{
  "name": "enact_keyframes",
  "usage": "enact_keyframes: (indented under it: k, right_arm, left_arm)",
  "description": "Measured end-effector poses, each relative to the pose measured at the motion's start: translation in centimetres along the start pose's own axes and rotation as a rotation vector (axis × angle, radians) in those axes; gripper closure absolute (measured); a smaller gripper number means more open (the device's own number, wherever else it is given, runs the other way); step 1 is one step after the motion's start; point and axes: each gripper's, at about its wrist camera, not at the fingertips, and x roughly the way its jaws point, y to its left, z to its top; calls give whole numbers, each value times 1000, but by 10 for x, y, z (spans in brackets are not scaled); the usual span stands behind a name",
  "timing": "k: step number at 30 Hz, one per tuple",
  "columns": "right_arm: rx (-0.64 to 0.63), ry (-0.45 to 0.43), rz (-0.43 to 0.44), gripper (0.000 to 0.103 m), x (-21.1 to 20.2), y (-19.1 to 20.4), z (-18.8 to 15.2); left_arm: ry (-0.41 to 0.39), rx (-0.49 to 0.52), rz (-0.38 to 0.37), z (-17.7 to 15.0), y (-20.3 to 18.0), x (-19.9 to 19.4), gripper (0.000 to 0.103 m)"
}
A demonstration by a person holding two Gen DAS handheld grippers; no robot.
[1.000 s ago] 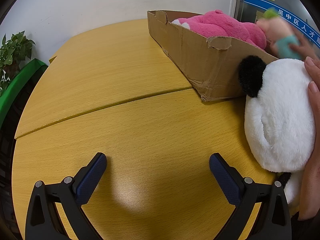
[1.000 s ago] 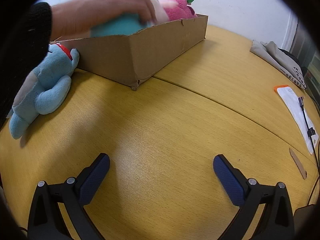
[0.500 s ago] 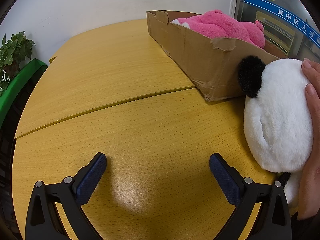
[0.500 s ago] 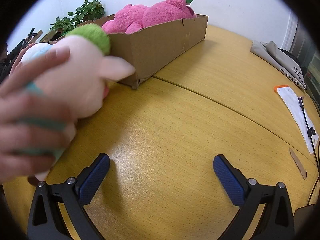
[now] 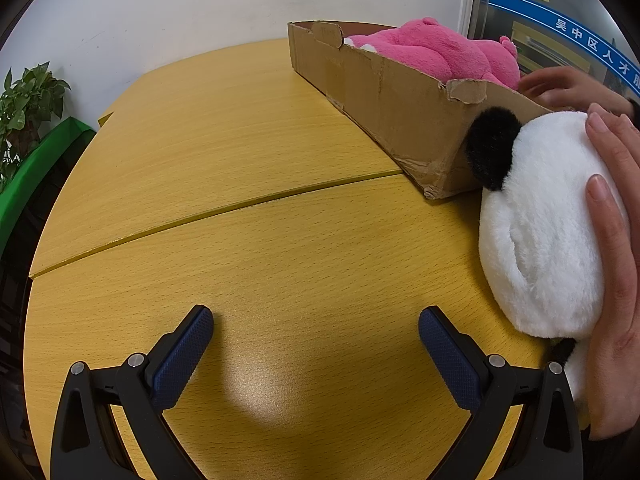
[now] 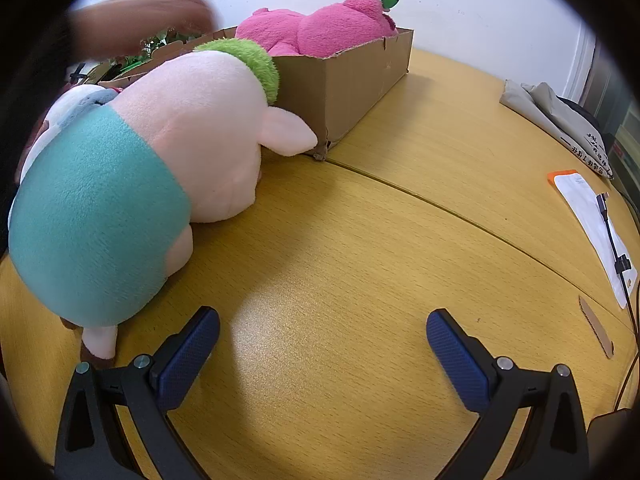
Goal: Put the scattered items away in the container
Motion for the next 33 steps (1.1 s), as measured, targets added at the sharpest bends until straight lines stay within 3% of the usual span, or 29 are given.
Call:
enact_keyframes:
  k: [33]
  right_arm:
    - [1, 0, -2, 0, 1, 2, 0]
  left_arm:
    - [0, 0, 1, 0, -2, -1, 0]
